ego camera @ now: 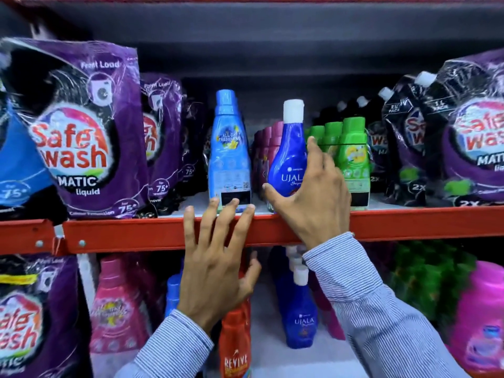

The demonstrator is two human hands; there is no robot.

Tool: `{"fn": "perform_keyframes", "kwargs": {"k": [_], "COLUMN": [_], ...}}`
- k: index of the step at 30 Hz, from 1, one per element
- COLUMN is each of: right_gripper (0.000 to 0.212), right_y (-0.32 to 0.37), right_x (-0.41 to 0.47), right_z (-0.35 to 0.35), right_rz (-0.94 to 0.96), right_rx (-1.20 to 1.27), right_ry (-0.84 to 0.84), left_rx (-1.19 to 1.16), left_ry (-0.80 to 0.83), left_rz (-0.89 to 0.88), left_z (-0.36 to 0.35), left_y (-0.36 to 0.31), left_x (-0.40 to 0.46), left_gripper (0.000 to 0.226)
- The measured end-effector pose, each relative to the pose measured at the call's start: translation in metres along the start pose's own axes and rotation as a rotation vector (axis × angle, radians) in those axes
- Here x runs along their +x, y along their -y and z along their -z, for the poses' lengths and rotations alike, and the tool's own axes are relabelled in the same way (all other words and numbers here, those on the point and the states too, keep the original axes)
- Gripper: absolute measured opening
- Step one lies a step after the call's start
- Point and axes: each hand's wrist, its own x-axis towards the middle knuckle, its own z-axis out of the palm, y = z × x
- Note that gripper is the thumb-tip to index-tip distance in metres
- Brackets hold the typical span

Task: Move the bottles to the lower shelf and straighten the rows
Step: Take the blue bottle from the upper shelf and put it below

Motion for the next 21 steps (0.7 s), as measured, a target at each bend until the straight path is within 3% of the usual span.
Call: {"fn": "perform_keyframes", "kwargs": {"k": [10, 16, 21], "right_gripper": [0.092, 0.089, 0.092], "right_y": [-0.008, -0.038, -0.075], "right_x": [-0.005, -0.068, -0.140], "right_z": [0.049, 0.070, 0.041], "right_rz": [0.150, 0.168, 0.022], "right_rx": [0.224, 0.193, 0.190], "right_ry": [-0.366, -0.230, -0.055], "left_rx": [-0.015, -0.038, -0.048], "left_ry": [-0.018, -0.015, -0.011], "left_rz": [0.037, 0.080, 0.112], "left_z": [0.000, 0.005, 0.009], "left_y": [-0.005, -0.008, -0.012], "left_x": [-0.001, 0.000, 0.003], "left_gripper": [0.084, 0.075, 0.069]}}
